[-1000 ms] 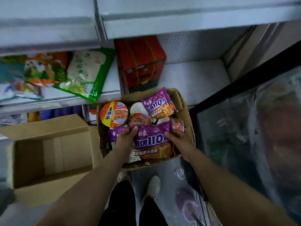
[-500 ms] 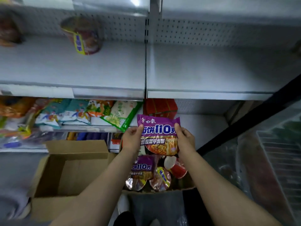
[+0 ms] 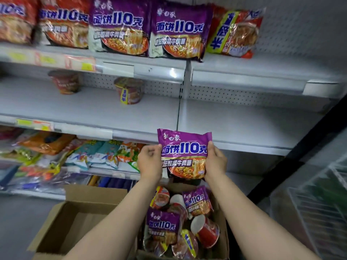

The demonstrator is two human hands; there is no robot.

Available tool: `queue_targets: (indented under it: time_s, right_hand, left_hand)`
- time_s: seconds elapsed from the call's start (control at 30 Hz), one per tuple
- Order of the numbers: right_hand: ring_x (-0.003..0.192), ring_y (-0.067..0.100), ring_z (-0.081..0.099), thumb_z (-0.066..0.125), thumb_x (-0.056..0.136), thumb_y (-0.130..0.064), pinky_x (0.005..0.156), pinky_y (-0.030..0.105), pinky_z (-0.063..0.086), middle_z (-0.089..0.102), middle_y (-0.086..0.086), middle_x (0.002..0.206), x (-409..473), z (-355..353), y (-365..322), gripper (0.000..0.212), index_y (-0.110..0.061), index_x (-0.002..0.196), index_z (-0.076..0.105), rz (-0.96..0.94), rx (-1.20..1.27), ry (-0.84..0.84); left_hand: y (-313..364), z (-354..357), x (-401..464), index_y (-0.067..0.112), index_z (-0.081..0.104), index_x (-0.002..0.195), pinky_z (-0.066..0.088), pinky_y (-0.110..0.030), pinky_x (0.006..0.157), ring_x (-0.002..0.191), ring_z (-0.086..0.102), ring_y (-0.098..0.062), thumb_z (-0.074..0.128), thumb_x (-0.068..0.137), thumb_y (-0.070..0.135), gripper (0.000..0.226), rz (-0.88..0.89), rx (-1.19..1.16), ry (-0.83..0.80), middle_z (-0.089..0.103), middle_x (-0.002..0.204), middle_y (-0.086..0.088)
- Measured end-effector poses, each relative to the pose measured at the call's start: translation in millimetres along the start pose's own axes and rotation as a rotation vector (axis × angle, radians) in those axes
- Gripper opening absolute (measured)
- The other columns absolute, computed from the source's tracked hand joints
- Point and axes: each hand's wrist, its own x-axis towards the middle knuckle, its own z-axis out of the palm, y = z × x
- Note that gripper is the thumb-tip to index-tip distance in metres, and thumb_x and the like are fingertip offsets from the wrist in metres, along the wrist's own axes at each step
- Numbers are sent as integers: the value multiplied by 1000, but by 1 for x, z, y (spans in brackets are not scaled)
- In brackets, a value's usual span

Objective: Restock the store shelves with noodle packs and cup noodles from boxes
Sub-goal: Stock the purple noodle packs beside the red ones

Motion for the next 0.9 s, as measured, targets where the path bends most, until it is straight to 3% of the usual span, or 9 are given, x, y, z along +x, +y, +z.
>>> queue_targets:
  time_s: [0.1, 0.27, 0.37, 0.5, 0.6, 0.73, 0.8, 0.9]
  right_hand:
    - [77, 17, 76, 52, 102, -47, 73, 38, 63, 77, 3, 91, -6, 0, -18, 33, -18, 97, 68, -68, -31, -14]
    - [77, 20, 77, 53, 102, -45, 75, 41, 63, 77, 6, 90, -13, -1, -52, 33, -17, 96, 69, -156, -3, -53]
    - [75, 20, 77, 57, 100, -45, 71, 37, 62, 78, 5, 85, -19, 3, -74, 32, -15, 96, 69, -154, 57, -125]
    - [88, 25, 76, 63, 96, -45, 85, 46, 61, 79, 6, 94, -21, 2, -95, 32, -17, 110, 68, -162, 122, -254]
    - [99, 28, 74, 72, 90, -34, 94, 53, 56, 77, 6, 106, -21, 4, -109, 38, -23, 125, 64, -243, 98, -420]
    - [101, 30, 74, 76, 86, -18, 87, 48, 60, 76, 9, 110, -22, 19, -138, 42, -20, 126, 63, -348, 132, -483]
    - [97, 27, 75, 76, 87, -16, 81, 43, 61, 77, 7, 107, -22, 29, -158, 37, -19, 123, 65, -405, 154, -452]
    - [92, 22, 76, 76, 88, -19, 78, 39, 62, 78, 3, 102, -18, 47, -189, 32, -21, 118, 66, -477, 161, -401]
  left_hand:
    - [21, -5, -5, 16, 57, 91, 54, -32, 61, 80, 69, -19, 58, 100, 33, 19, 65, 31, 18, 69, 87, -2]
    - [55, -11, -13, 12, 49, 100, 47, -34, 56, 72, 60, -18, 44, 106, 27, 17, 329, 191, 91, 61, 83, -2]
    - [77, -11, -16, 12, 44, 103, 43, -31, 54, 72, 57, -14, 40, 108, 24, 14, 357, 151, 136, 56, 84, 1]
    - [104, -10, -9, 11, 44, 103, 40, -34, 58, 74, 53, -16, 39, 108, 24, 15, 329, 75, 191, 52, 84, 1]
    - [130, -13, -2, 11, 45, 105, 35, -28, 53, 72, 53, -10, 39, 108, 26, 16, 379, 38, 190, 53, 84, 2]
    - [170, -20, 13, 12, 46, 108, 40, -20, 50, 77, 61, -8, 45, 106, 33, 20, 447, -30, 129, 58, 86, 5]
    - [192, -23, 22, 14, 48, 108, 48, -14, 54, 72, 67, -10, 54, 102, 37, 24, 417, -123, 19, 66, 87, 2]
    - [218, -27, 41, 20, 48, 113, 61, -37, 73, 82, 76, -17, 70, 91, 40, 37, 363, -203, -228, 74, 101, -4]
